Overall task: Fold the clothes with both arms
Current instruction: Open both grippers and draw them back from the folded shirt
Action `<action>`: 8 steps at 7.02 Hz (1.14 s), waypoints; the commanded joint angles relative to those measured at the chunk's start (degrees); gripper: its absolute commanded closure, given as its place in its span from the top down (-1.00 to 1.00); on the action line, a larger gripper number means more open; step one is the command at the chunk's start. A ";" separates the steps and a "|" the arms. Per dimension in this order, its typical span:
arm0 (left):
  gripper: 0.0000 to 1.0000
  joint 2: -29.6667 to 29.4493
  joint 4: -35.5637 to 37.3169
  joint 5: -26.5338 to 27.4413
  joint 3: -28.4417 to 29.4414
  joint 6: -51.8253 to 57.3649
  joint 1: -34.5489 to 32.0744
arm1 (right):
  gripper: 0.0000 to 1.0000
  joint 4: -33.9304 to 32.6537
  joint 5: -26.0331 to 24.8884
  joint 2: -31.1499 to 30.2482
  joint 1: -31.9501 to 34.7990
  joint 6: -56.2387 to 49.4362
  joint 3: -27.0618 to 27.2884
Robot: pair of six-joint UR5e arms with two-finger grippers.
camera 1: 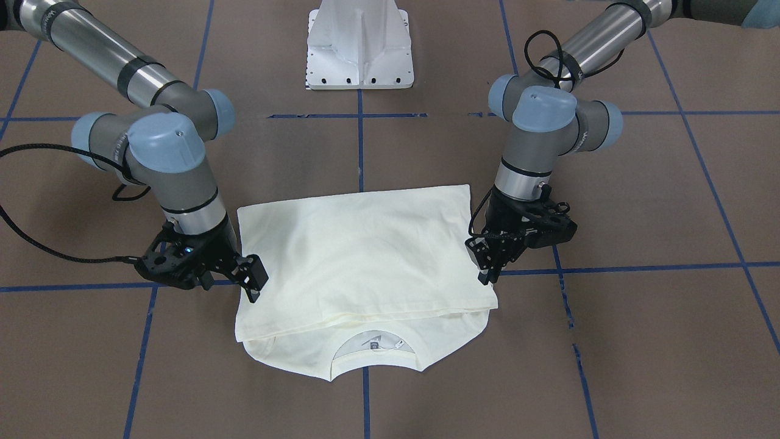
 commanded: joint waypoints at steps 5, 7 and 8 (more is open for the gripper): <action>-0.20 1.71 -0.24 -2.29 -8.01 -0.46 0.04 | 1.00 4.99 -4.53 -16.19 -11.30 25.28 15.88; -0.20 1.79 -0.15 -2.11 -8.71 -1.17 0.04 | 1.00 4.90 -8.13 -16.01 -14.21 29.69 15.18; -0.20 1.80 -0.15 -2.03 -8.72 -1.17 0.04 | 1.00 4.90 -8.32 -16.19 -14.13 29.71 14.74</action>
